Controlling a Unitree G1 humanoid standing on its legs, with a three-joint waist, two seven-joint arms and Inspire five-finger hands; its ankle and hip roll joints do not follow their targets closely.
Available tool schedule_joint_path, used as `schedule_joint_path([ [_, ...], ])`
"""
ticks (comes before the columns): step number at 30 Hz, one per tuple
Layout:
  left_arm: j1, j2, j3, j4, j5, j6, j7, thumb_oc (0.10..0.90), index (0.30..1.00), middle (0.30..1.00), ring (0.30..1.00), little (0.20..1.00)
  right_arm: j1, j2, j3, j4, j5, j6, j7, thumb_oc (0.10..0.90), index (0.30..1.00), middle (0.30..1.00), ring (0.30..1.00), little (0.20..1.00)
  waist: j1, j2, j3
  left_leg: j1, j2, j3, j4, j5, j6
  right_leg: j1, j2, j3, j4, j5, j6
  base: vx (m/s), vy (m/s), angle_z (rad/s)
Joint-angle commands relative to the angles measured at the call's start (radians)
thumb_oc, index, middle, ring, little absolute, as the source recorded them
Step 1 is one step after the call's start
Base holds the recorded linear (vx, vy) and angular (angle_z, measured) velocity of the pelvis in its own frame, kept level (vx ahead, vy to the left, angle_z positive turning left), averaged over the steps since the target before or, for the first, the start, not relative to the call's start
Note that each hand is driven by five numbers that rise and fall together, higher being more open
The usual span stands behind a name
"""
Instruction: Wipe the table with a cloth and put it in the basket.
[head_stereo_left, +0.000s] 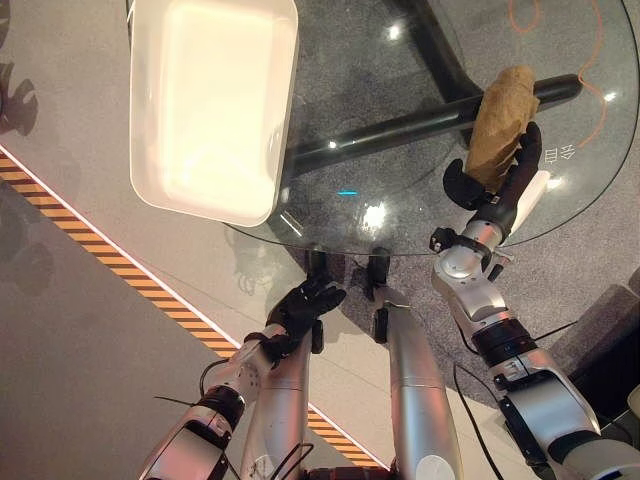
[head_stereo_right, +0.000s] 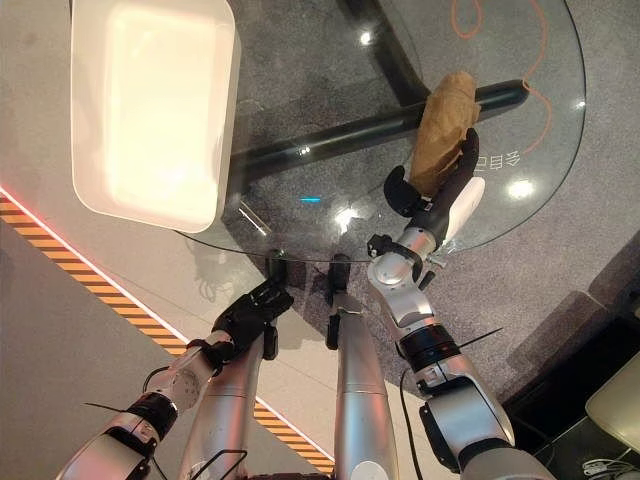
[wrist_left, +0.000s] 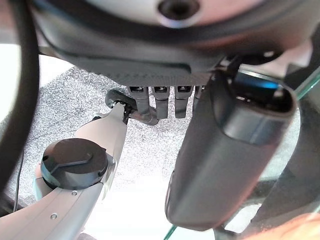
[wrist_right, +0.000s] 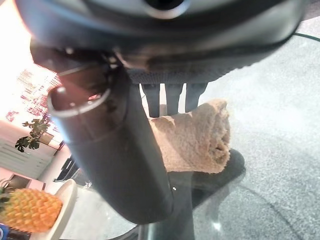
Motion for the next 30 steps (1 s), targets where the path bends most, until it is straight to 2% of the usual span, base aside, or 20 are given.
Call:
schedule_joint_path([
  [1,0.084,-0.038,-0.040,-0.008,0.001,0.019,-0.023,0.800,0.900,0.900,0.900,0.900,0.005,-0.074,-0.040,-0.045,0.032,-0.033,-0.073,0.800,0.900,0.900,0.900,0.900,0.005,0.023,-0.013,-0.080,-0.020,-0.023,0.193,-0.098,0.031,-0.008,-0.011,0.004,-0.174,0.158,0.072,0.03,-0.004,0.05],
  [10,0.063,-0.040,-0.054,-0.017,0.004,0.018,-0.014,0.800,0.900,0.900,0.900,0.900,-0.029,-0.084,-0.053,0.057,0.093,-0.007,-0.175,0.800,0.900,0.900,0.900,0.900,0.011,0.032,-0.013,-0.115,-0.023,-0.030,0.188,-0.090,0.029,-0.046,-0.011,0.003,-0.172,0.168,0.076,0.02,-0.012,0.04],
  [20,0.057,-0.044,-0.063,-0.026,-0.002,0.026,0.000,0.800,0.900,0.900,0.900,0.900,-0.050,-0.078,-0.043,0.089,0.129,-0.027,-0.135,0.800,0.900,0.900,0.900,0.900,0.013,0.037,-0.013,-0.140,-0.024,-0.033,0.197,-0.088,0.024,-0.069,-0.010,0.003,-0.163,0.170,0.075,0.00,-0.002,0.00],
  [21,0.057,-0.044,-0.063,-0.026,-0.001,0.026,0.000,0.800,0.900,0.900,0.900,0.900,-0.050,-0.078,-0.042,0.089,0.130,-0.027,-0.134,0.676,0.794,0.794,0.794,0.776,0.013,0.037,-0.013,-0.141,-0.024,-0.034,0.198,-0.088,0.023,-0.070,-0.009,0.003,-0.162,0.170,0.075,0.00,0.000,0.00],
  [22,0.057,-0.044,-0.062,-0.027,0.003,0.028,0.002,0.800,0.900,0.900,0.900,0.900,-0.050,-0.076,-0.040,0.089,0.132,-0.031,-0.131,0.460,0.608,0.608,0.608,0.560,0.014,0.037,-0.013,-0.143,-0.024,-0.034,0.201,-0.089,0.023,-0.073,-0.009,0.004,-0.159,0.169,0.075,0.00,0.000,0.00],
  [23,0.057,-0.045,-0.062,-0.026,0.004,0.028,0.003,0.800,0.900,0.900,0.900,0.900,-0.051,-0.075,-0.040,0.089,0.130,-0.031,-0.129,0.171,0.361,0.361,0.361,0.271,0.014,0.037,-0.013,-0.145,-0.024,-0.035,0.202,-0.089,0.023,-0.073,-0.009,0.004,-0.157,0.167,0.075,0.01,-0.002,0.04],
  [24,0.056,-0.045,-0.063,-0.024,0.003,0.026,0.003,0.800,0.900,0.900,0.900,0.900,-0.052,-0.074,-0.040,0.089,0.126,-0.031,-0.127,0.100,0.300,0.300,0.300,0.200,0.014,0.037,-0.013,-0.146,-0.024,-0.034,0.203,-0.090,0.023,-0.074,-0.009,0.004,-0.156,0.167,0.075,0.01,0.002,0.04],
  [30,0.047,-0.046,-0.063,-0.015,0.009,0.029,0.003,0.800,0.900,0.900,0.900,0.900,-0.062,-0.074,-0.038,0.084,0.108,-0.037,-0.115,0.100,0.300,0.300,0.300,0.200,0.012,0.037,-0.013,-0.151,-0.025,-0.037,0.208,-0.093,0.023,-0.084,-0.008,0.007,-0.147,0.165,0.076,0.00,0.000,0.01],
])
